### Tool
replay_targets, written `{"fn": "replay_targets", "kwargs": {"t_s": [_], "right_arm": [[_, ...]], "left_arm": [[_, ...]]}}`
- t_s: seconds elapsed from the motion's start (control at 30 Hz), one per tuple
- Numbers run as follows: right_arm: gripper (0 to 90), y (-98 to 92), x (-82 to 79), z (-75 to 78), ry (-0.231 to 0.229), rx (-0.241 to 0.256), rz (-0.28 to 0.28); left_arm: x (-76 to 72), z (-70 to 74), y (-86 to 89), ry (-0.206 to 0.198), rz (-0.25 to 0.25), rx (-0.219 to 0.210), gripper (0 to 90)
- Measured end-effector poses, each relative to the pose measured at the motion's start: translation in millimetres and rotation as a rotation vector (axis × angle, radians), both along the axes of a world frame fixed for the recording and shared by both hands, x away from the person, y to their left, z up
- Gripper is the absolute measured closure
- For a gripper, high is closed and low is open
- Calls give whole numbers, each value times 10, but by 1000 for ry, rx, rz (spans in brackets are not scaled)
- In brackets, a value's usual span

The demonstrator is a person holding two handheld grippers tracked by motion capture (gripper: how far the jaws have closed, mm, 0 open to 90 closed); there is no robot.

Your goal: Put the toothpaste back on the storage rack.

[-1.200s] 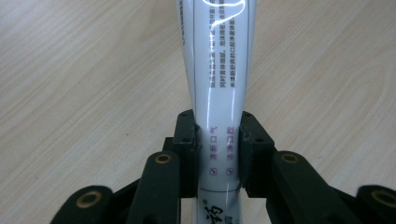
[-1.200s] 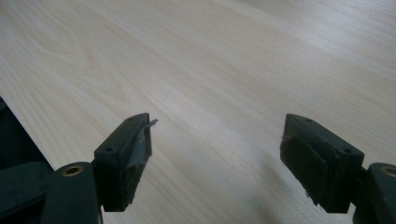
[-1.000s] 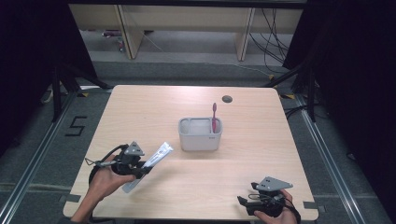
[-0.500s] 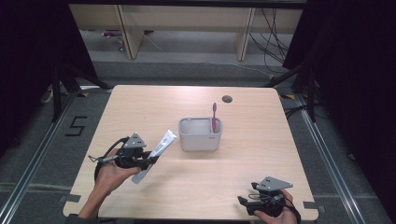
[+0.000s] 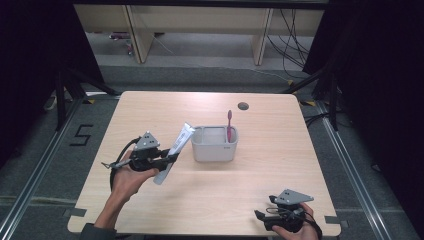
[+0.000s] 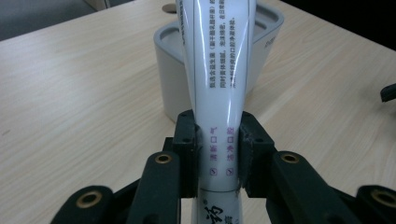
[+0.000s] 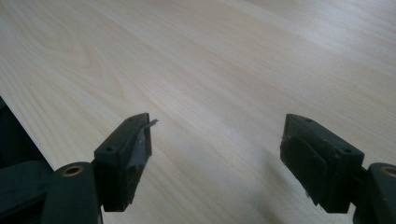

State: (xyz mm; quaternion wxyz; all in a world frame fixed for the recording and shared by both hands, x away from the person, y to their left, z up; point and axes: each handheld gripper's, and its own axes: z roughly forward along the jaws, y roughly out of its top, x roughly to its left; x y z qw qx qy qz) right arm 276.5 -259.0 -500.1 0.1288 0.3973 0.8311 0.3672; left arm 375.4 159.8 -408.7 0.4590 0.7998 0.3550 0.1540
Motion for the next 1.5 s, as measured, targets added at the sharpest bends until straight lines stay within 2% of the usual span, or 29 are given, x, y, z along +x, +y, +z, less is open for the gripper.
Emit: {"fn": "replay_targets", "kwargs": {"t_s": [0.03, 0.07, 0.13, 0.27, 0.33, 0.37, 0.4, 0.67, 0.7, 0.77, 0.83, 1.0, 1.3, 1.33, 1.4, 1.5], "right_arm": [[255, -4, 5, -2, -6, -7, 8], [255, 11, -14, 3, 17, 6, -11], [255, -3, 9, -3, 4, 12, 20], [255, -3, 2, 0, -5, -8, 5], [255, 3, 3, -3, 5, 10, 8], [255, 16, -19, 1, 23, 13, -17], [255, -5, 3, -2, -3, -8, 5], [255, 1, -5, -3, 12, 4, -5], [255, -9, 6, -2, -1, -4, 4], [255, -7, 5, -6, 5, 1, 4], [255, -8, 14, -12, 15, 13, 22], [255, -17, 10, -8, -4, -7, 5], [255, -4, 12, -17, 4, 14, 13], [255, -10, 16, -18, 10, 12, 24], [255, -11, 9, -11, -2, -1, 10], [255, -7, 1, -6, 6, -4, 6]], "left_arm": [[6, 27, -33, -2, 4, -27, 716], [6, 27, -33, -2, 4, -27, 716], [24, 59, -83, -27, 8, -41, 716], [44, 103, -129, -41, 14, -52, 717], [69, 129, -161, -48, 6, -65, 716], [79, 140, -181, -56, 14, -76, 716], [92, 155, -202, -59, 18, -83, 716], [165, 257, -357, -103, 32, -142, 716], [195, 283, -395, -110, 28, -162, 716], [211, 294, -412, -110, 24, -172, 716], [246, 316, -478, -112, 18, -173, 717], [296, 331, -537, -110, 28, -198, 716], [409, 370, -655, -121, 38, -210, 716], [416, 371, -664, -122, 38, -210, 716], [435, 377, -685, -123, 40, -208, 716], [479, 396, -722, -130, 43, -226, 716]]}}
